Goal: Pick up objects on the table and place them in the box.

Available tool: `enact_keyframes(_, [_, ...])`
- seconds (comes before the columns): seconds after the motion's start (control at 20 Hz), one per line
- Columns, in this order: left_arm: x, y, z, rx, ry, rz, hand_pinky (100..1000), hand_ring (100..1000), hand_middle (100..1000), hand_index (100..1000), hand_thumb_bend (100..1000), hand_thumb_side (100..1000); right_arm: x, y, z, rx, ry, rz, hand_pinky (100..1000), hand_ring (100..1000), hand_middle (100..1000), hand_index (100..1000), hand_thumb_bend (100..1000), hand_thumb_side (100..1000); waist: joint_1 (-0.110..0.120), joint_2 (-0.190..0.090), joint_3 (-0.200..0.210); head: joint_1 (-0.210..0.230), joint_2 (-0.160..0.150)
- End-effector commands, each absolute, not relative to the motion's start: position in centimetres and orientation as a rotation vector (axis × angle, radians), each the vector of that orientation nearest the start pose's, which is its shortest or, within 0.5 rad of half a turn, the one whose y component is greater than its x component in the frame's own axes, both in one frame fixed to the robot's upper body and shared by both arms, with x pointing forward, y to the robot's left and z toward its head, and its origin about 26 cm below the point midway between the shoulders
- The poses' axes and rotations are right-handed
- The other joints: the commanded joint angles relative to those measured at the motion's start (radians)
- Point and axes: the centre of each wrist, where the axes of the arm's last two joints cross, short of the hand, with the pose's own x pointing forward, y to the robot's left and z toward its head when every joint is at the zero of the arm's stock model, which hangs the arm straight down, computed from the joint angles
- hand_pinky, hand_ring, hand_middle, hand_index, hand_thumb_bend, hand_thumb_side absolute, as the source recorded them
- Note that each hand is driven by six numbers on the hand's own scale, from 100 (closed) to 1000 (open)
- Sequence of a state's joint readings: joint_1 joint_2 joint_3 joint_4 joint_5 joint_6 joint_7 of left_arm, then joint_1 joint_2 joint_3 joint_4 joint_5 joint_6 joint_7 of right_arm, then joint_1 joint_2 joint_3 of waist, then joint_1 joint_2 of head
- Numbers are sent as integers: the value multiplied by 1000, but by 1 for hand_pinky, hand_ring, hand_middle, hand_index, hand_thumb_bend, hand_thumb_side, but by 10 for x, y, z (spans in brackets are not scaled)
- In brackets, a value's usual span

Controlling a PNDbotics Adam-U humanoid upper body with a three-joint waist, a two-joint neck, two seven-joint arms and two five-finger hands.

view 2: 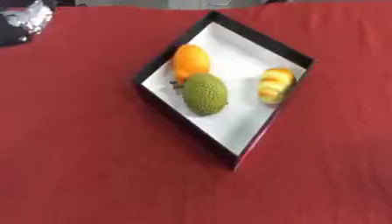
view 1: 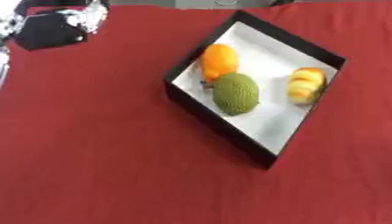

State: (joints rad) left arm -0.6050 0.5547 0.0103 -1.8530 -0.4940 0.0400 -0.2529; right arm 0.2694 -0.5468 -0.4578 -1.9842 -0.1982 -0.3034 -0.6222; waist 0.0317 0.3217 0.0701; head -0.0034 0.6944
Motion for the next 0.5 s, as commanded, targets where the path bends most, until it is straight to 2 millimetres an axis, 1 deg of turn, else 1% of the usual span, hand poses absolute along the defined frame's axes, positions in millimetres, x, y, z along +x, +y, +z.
enact_keyframes(0.05, [338,308,283,882,-2068,-824,680,725,736,845,100,678,191,-435,151,-999,-2183,-400,961,1000,709,803,100,511,-19,-14,1,-13,-18])
enact_keyframes(0.1, [326,334,269,885,-2046,-621,677,722,736,846,100,708,194,-433,152,-980,-2191,-395,961,1000,708,803,100,515,-18,-14,-13,1,-17])
enact_keyframes(0.15, [308,357,258,879,-2069,-400,683,725,740,852,100,732,199,-429,154,-955,-2201,-385,961,1000,708,803,100,516,-16,-13,-31,18,-17])
enact_keyframes(0.2, [297,366,247,826,-2119,-208,689,727,742,854,100,742,203,-426,155,-931,-2211,-379,961,1000,707,803,100,516,-15,-10,-42,29,-20])
enact_keyframes(0.25, [291,369,238,733,-2170,-52,692,728,743,855,105,746,206,-423,156,-915,-2217,-374,961,1000,707,803,100,516,-15,-8,-48,34,-21])
enact_keyframes(0.3, [288,371,231,611,-2212,73,714,740,756,867,157,767,209,-421,157,-902,-2222,-373,961,1000,707,803,100,520,-16,-5,-51,36,-21])
enact_keyframes(0.35, [287,373,226,496,-2241,166,715,741,759,871,158,767,212,-418,158,-888,-2227,-374,961,1000,707,803,100,524,-16,-3,-51,36,-23])
enact_keyframes(0.4, [287,375,222,406,-2265,228,715,748,770,882,173,764,215,-415,158,-875,-2234,-379,961,1000,706,803,100,530,-17,0,-51,36,-24])
enact_keyframes(0.5, [289,377,216,292,-2304,299,721,758,787,898,205,767,220,-409,159,-852,-2242,-387,963,1000,707,803,100,529,-18,5,-49,34,-28])
